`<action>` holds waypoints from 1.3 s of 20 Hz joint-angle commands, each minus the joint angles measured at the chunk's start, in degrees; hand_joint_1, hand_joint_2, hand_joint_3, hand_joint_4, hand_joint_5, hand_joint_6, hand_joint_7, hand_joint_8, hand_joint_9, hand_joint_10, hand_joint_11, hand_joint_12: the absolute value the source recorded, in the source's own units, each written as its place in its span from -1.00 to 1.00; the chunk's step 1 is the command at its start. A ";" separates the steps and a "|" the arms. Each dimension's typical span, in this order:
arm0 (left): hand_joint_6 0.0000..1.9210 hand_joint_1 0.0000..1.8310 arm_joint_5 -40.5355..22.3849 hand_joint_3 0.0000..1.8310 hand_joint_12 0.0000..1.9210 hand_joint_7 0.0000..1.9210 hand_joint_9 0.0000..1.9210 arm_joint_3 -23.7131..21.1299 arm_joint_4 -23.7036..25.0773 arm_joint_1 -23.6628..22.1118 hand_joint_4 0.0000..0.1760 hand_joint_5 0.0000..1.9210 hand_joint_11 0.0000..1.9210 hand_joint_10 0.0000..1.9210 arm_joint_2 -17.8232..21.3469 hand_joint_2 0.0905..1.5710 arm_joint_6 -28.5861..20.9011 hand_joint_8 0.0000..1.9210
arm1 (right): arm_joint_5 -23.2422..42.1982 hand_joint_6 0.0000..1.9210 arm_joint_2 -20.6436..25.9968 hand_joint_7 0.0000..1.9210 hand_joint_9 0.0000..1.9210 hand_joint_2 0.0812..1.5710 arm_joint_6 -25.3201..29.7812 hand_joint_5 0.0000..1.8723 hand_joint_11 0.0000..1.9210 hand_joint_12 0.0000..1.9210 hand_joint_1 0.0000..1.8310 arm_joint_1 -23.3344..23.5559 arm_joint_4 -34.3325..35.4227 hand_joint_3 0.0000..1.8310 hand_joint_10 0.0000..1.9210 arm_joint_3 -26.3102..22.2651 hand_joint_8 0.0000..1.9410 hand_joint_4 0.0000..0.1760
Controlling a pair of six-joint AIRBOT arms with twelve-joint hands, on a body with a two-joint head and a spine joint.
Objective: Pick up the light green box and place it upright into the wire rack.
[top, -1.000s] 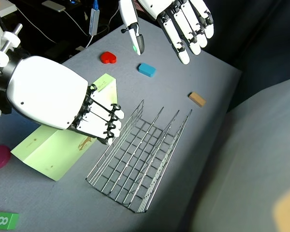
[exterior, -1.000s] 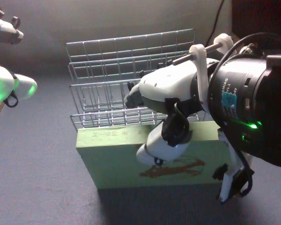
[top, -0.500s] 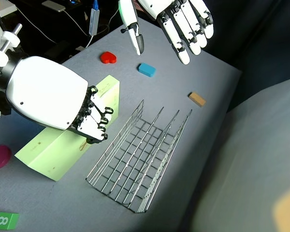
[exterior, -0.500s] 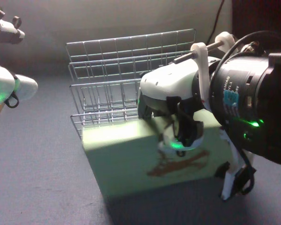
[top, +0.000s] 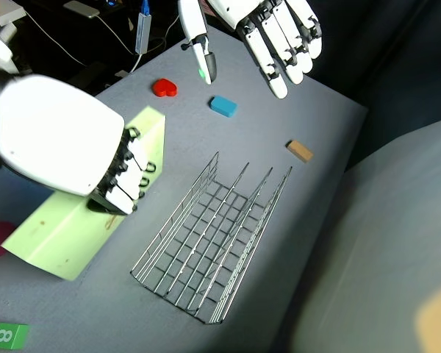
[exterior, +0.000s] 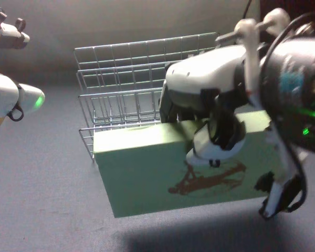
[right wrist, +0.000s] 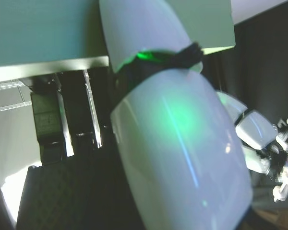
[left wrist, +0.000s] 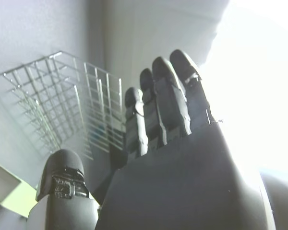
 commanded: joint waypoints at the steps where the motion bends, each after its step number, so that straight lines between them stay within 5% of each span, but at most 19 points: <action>1: -1.00 -0.94 -1.65 -1.00 -0.22 -0.69 -0.68 -0.15 4.28 -0.93 -0.27 -0.71 -1.00 -1.00 0.12 0.49 0.05 -1.00 | 3.19 0.00 0.00 0.03 -0.10 0.43 -0.70 -0.06 -0.22 0.65 0.36 1.71 -2.75 -1.00 0.27 -0.43 0.23 -1.00; 4: -1.00 -0.94 -1.65 -1.00 -0.22 -0.69 -0.68 -0.15 4.21 -1.02 -0.27 -0.71 -1.00 -1.00 0.12 0.49 0.06 -1.00 | 3.05 0.00 1.28 0.04 -0.09 0.42 -3.83 -0.05 -0.22 0.65 0.36 6.42 -1.00 -1.00 0.26 -1.22 0.23 -1.00; 5: -1.00 -0.94 -1.64 -1.00 -0.22 -0.69 -0.68 -0.17 4.20 -1.03 -0.27 -0.70 -1.00 -1.00 0.12 0.49 0.06 -1.00 | 3.06 0.02 1.67 -0.03 -0.17 0.45 -5.32 -0.11 -0.26 0.66 0.46 8.42 -0.99 -1.00 0.50 -1.27 0.20 -1.00; 9: -1.00 -0.94 -1.30 -1.00 -0.20 -0.69 -0.68 -0.48 4.18 -1.16 -0.27 -0.70 -1.00 -1.00 0.40 0.49 0.18 -1.00 | 3.00 0.05 2.30 -0.09 -0.21 0.48 -8.19 -0.13 -0.29 0.69 0.48 11.73 -3.35 -1.00 0.59 -1.25 0.25 -1.00; 11: -1.00 -0.94 -1.24 -1.00 -0.20 -0.69 -0.68 -0.47 4.18 -1.26 -0.27 -0.70 -1.00 -1.00 0.44 0.49 0.30 -1.00 | 3.52 0.03 2.25 -0.02 -0.15 0.45 -7.48 -0.07 -0.28 0.67 0.35 12.19 -7.70 -1.00 0.32 -1.17 0.28 -1.00; 26: -1.00 -0.96 -1.24 -1.00 -0.21 -0.66 -0.67 -0.47 4.17 -1.32 -0.29 -0.68 -1.00 -1.00 0.44 0.50 0.65 -1.00 | 3.24 0.00 -9.53 0.03 -0.14 0.43 -4.41 -0.06 -0.26 0.66 0.35 10.04 -13.47 -1.00 0.26 11.00 0.23 -1.00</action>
